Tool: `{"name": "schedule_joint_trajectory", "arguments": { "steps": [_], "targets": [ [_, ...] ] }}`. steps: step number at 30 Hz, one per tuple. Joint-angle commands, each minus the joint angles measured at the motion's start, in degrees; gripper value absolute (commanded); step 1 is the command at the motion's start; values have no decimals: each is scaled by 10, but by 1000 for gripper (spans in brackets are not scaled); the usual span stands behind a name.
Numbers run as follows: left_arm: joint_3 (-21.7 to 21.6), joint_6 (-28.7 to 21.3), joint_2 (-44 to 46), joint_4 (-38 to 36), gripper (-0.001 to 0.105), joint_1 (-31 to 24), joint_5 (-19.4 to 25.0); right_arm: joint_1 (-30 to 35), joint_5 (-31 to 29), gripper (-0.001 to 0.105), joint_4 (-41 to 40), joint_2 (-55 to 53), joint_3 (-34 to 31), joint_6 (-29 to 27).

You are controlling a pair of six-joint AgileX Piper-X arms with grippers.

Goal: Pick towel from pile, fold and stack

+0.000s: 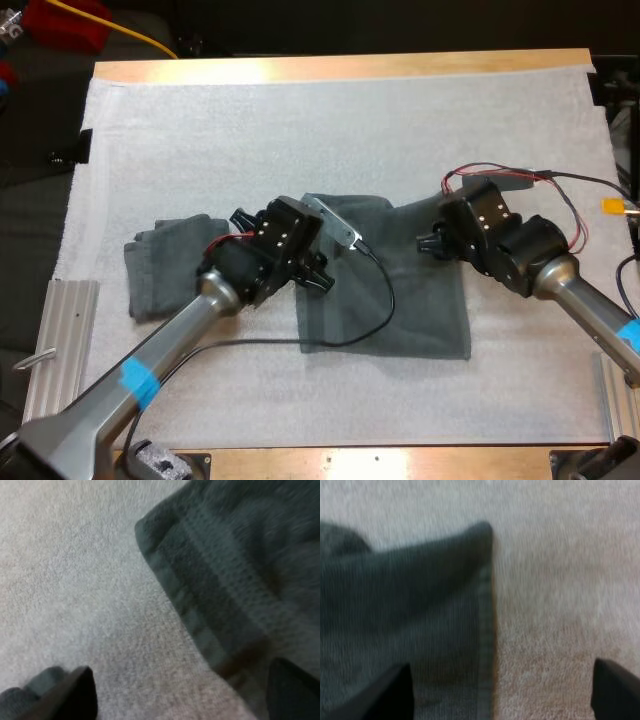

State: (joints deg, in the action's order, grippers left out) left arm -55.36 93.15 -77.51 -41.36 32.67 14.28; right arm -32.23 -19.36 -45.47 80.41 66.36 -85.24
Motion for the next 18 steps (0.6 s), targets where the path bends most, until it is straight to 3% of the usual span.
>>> {"name": "schedule_joint_trajectory", "arguments": {
  "steps": [1, 10, 18],
  "targets": [
    [-3, 19, 16, -17, 68, 0, -18, 0, 10, 70, -26, -16, 2, -6],
    [-3, 57, 87, -129, 68, 2, -112, 0, 79, 70, -120, -81, 2, -6],
    [-3, 116, 159, -149, 68, 6, -223, 0, 107, 70, -196, -149, 2, 0]
  ]
}}
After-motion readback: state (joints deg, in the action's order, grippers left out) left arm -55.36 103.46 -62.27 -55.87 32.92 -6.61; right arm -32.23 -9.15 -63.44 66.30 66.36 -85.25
